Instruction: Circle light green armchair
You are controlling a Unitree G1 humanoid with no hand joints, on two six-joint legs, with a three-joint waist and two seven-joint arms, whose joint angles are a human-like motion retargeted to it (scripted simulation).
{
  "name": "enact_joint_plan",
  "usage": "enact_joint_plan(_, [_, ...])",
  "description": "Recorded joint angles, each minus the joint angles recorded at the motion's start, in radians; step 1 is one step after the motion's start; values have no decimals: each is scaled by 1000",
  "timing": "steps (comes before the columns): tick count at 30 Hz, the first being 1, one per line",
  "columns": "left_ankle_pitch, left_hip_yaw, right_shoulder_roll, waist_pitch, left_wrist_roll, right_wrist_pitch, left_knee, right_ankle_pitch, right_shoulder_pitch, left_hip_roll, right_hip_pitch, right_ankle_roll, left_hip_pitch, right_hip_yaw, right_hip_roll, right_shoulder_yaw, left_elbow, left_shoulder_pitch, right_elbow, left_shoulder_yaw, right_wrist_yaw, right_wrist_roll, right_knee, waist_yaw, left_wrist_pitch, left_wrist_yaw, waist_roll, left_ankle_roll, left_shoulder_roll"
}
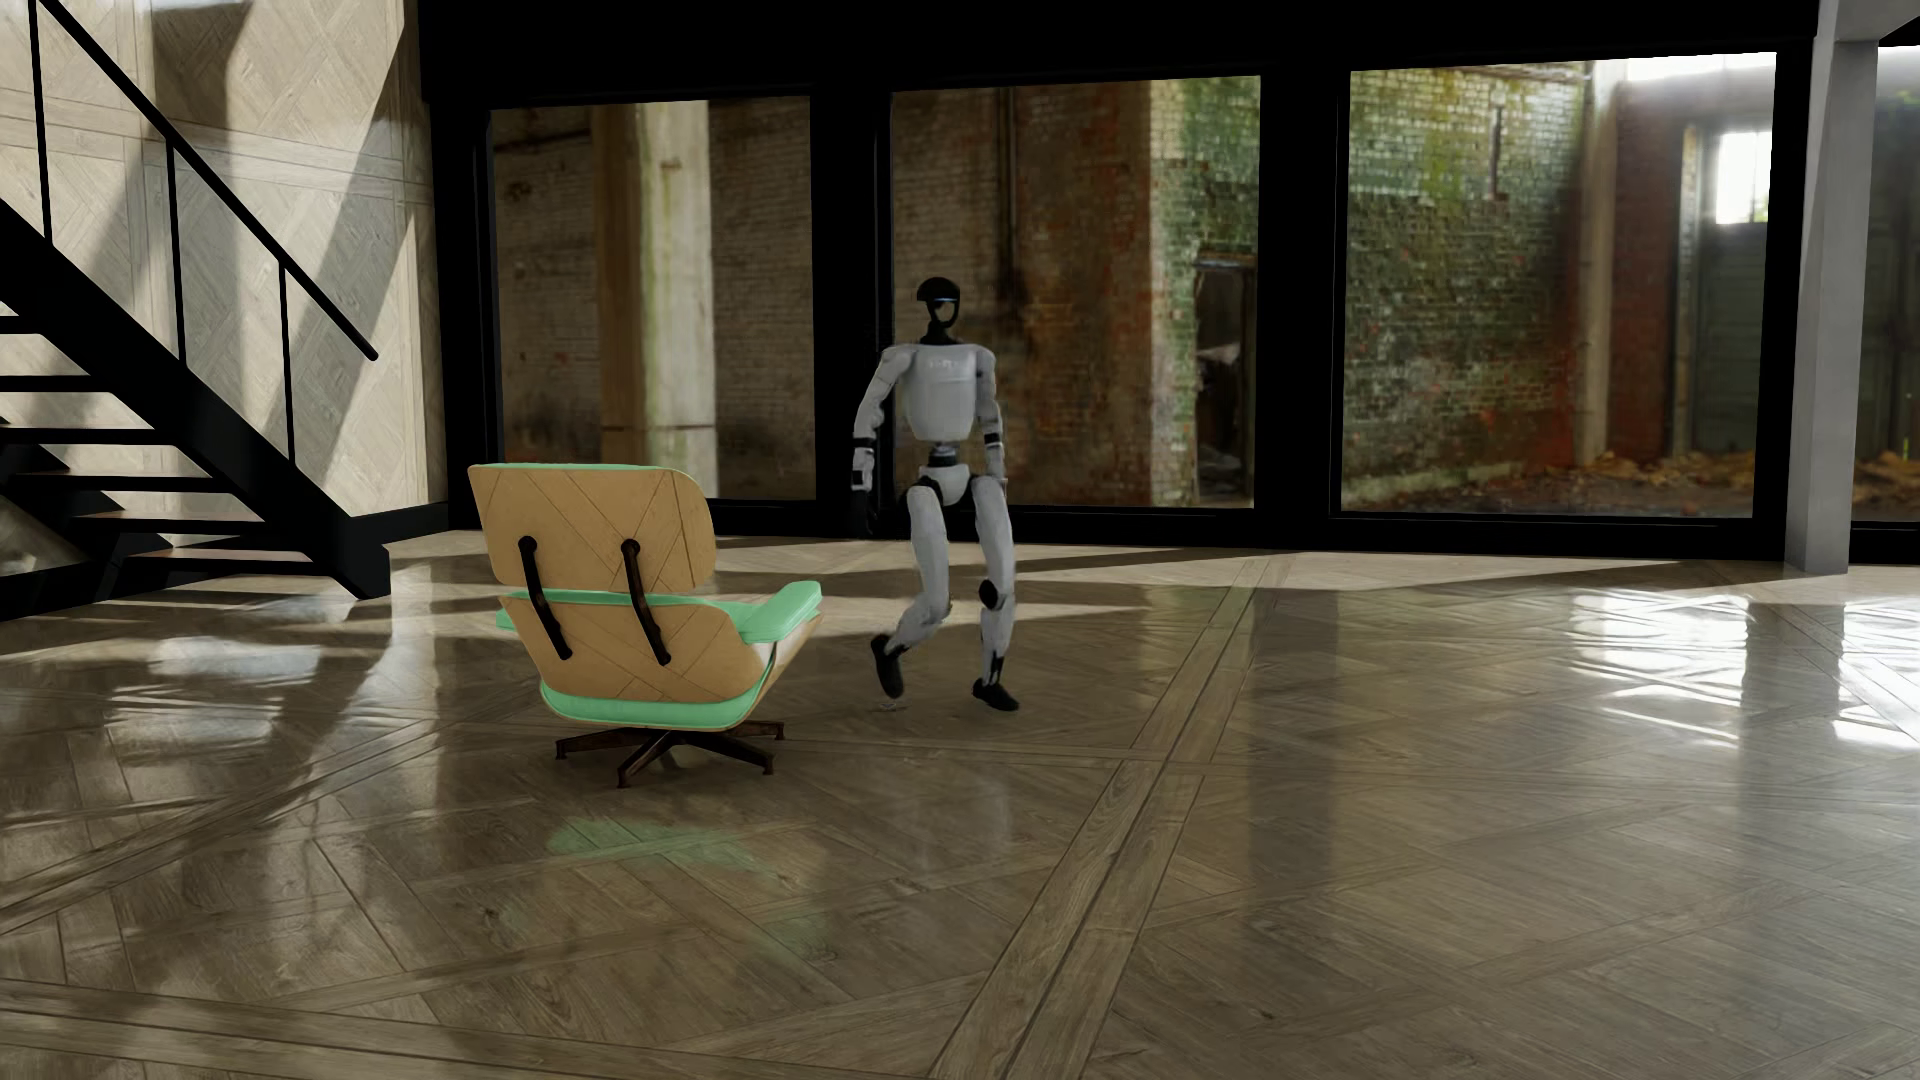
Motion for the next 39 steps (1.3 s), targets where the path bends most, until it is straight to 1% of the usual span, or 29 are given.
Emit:
enact_joint_plan(1, [-12, 0, -1, 11, 0, 0, -9, -126, -5, 1, -72, 0, 33, 0, -5, -1, -16, 1, -33, 1, 0, 0, 158, -30, 0, 0, 1, 0, 16])
enact_joint_plan(2, [-27, 0, 3, 22, 0, 0, -18, -208, -12, 7, -133, 0, 67, 0, -8, -10, -14, -6, -63, -3, 0, 0, 315, -61, 0, 0, 8, 0, 32])
enact_joint_plan(3, [-45, 0, 9, 29, 0, 0, -28, -241, -20, 17, -186, 0, 101, 0, -6, -25, 3, -19, -91, -7, 0, 0, 223, -89, 0, 0, 19, 0, 48])
enact_joint_plan(5, [-84, 0, 23, 39, 0, 0, -37, -257, -34, 32, -268, 0, 163, 0, -2, -54, 54, -51, -142, -2, 0, 0, 158, -130, 0, 0, 40, 0, 76])
enact_joint_plan(6, [-100, 0, 29, 41, 0, 0, -36, -261, -41, 36, -299, 0, 184, 0, -3, -61, 72, -63, -167, 13, 0, 0, 184, -144, 0, 0, 51, 0, 91])
enact_joint_plan(7, [-115, 0, 34, 41, 0, 0, -34, -259, -47, 39, -324, 0, 204, 0, -6, -64, 82, -71, -189, 34, 0, 0, 272, -153, 0, 0, 62, 0, 105])
enact_joint_plan(8, [-132, 0, 37, 42, 0, 0, -34, -249, -52, 40, -340, 0, 225, 0, -10, -64, 84, -79, -205, 57, 0, 0, 260, -158, 0, 0, 73, 0, 120])
enact_joint_plan(11, [-206, 0, 36, 50, 0, 0, -38, -165, -67, 34, -325, 0, 303, 0, -20, -54, 81, -109, -209, 109, 0, 0, -168, -160, 0, 0, 98, 0, 150])
enact_joint_plan(13, [-260, 0, 29, 45, 0, 0, -36, -96, -75, 17, -292, 0, 343, 0, -25, -48, 78, -135, -191, 133, 0, 0, -475, -154, 0, 0, 106, 0, 157])
enact_joint_plan(14, [-279, 0, 24, 40, 0, 0, -35, -79, -78, 10, -272, 0, 358, 0, -27, -44, 73, -147, -175, 142, 0, 0, -607, -156, 0, 0, 110, 0, 155])
enact_joint_plan(16, [-293, 0, 16, 23, 0, 0, -29, -88, -84, 4, -238, 0, 376, 0, -32, -34, 53, -163, -123, 158, 0, 0, -779, -163, 0, 0, 117, 0, 145])
enact_joint_plan(17, [-285, 0, 12, 17, 0, 0, -25, -76, -84, 9, -226, 0, 388, 0, -35, -27, 36, -165, -89, 165, 0, 0, -791, -167, 0, 0, 124, 0, 135])
enact_joint_plan(18, [-255, 0, 8, 15, 0, 0, -21, -39, -85, 20, -215, 0, 407, 0, -31, -14, 16, -163, -52, 175, 0, 0, -772, -165, 0, 0, 135, 0, 119])
enact_joint_plan(19, [-188, 0, 3, 17, 0, 0, -13, -5, -86, 34, -204, 0, 424, 0, -16, 4, -6, -155, -17, 186, 0, 0, -747, -155, 0, 0, 150, 0, 97])
enact_joint_plan(20, [-68, 0, -3, 18, 0, 0, 7, 3, -90, 49, -192, 0, 430, 0, 7, 19, -27, -141, 13, 194, 0, 0, -724, -141, 0, 0, 169, 0, 71])
enact_joint_plan(21, [96, 0, -9, 14, 0, 0, 50, -9, -94, 64, -170, 0, 418, 0, 28, 24, -45, -123, 29, 192, 0, 0, -713, -128, 0, 0, 182, 0, 45])
enact_joint_plan(22, [265, 0, -14, 7, 0, 0, 122, -31, -96, 79, -138, 0, 386, 0, 42, 19, -66, -105, 26, 174, 0, 0, -717, -118, 0, 0, 187, 0, 28])
enact_joint_plan(23, [385, 0, -18, -4, 0, 0, 220, -53, -97, 95, -100, 0, 335, 0, 50, 6, -95, -91, 1, 147, 0, 0, -728, -112, 0, 0, 182, 0, 22])
enact_joint_plan(24, [421, 0, -23, -9, 0, 0, 332, -76, -96, 109, -61, 0, 276, 0, 54, -5, -125, -84, -42, 122, 0, 0, -735, -107, 0, 0, 174, 0, 25])
enact_joint_plan(25, [378, 0, -30, -6, 0, 0, 444, -99, -98, 117, -22, 0, 221, 0, 58, -13, -148, -83, -94, 108, 0, 0, -734, -100, 0, 0, 166, 0, 31])
enact_joint_plan(27, [251, 0, -36, 22, 0, 0, 608, -139, -121, 125, 58, 0, 122, 0, 73, -37, -151, -101, -177, 115, 0, 0, -737, -75, 0, 0, 146, 0, 43])
enact_joint_plan(28, [242, 0, -36, 35, 0, 0, 636, -152, -140, 120, 93, 0, 74, 0, 79, -49, -141, -114, -199, 122, 0, 0, -741, -52, 0, 0, 132, 0, 49])
enact_joint_plan(29, [278, 0, -38, 45, 0, 0, 626, -164, -159, 106, 126, 0, 29, 0, 81, -57, -133, -126, -212, 127, 0, 0, -746, -24, 0, 0, 117, 0, 57])
enact_joint_plan(31, [384, 0, -44, 58, 0, 0, 538, -187, -189, 74, 186, 0, -53, 0, 82, -62, -136, -135, -226, 131, 0, 0, -755, 44, 0, 0, 91, 0, 76])
enact_joint_plan(32, [385, 0, -48, 62, 0, 0, 482, -203, -200, 63, 210, 0, -93, 0, 83, -63, -146, -132, -235, 130, 0, 0, -756, 77, 0, 0, 81, 0, 87])
enact_joint_plan(35, [251, 0, -55, 79, 0, 0, 283, -265, -211, 46, 299, 0, -169, 0, 80, -62, -134, -113, -242, 139, 0, 0, -758, 145, 0, 0, 60, 0, 100])
enact_joint_plan(37, [185, 0, -50, 78, 0, 0, 114, -312, -204, 53, 349, 0, -187, 0, 77, -51, -91, -93, -225, 141, 0, 0, -756, 176, 0, 0, 52, 0, 92])
enact_joint_plan(39, [80, 0, -39, 65, 0, 0, -28, -365, -188, 68, 383, 0, -194, 0, 73, -28, -41, -66, -199, 137, 0, 0, -745, 195, 0, 0, 46, 0, 79])
